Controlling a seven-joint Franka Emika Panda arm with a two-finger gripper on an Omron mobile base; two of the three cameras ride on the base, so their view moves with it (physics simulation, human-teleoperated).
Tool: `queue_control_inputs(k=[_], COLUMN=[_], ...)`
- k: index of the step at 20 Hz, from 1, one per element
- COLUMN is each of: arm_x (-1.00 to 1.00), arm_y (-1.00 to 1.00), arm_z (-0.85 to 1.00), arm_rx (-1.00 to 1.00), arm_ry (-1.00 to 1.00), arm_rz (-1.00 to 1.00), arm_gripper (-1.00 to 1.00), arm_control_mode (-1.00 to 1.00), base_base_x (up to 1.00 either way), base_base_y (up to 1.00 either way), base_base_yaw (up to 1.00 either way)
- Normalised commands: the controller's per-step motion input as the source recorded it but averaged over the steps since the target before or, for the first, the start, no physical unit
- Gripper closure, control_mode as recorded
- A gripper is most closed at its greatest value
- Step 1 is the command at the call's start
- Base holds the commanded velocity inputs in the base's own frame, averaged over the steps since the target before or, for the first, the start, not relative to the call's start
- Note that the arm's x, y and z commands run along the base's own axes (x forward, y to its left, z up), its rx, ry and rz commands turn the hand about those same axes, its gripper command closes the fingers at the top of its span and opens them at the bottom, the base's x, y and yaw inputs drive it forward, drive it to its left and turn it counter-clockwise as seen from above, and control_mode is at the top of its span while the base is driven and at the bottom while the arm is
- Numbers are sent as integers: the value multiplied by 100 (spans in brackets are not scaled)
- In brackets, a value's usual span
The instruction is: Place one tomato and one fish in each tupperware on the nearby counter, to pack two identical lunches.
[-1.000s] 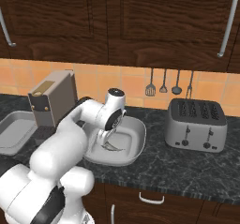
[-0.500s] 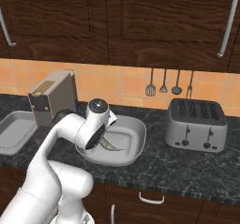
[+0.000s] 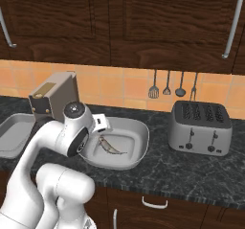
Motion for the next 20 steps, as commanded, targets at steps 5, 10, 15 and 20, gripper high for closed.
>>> queue_control_inputs(k=[5,10,15,20], arm_x=[-5,-18,-56,-35], arm_y=[0,0,28,25], arm_z=[2,0,0,0], arm_rx=[19,31,-3,-15], arm_ry=[7,5,-8,-3], arm_rz=[-31,-41,-21,-2], arm_gripper=[-100,-100,-100,-100], arm_control_mode=[-100,-100,-100,-100], base_base_x=[0,0,0,0], base_base_y=[0,0,0,0], base_base_yaw=[0,0,0,0])
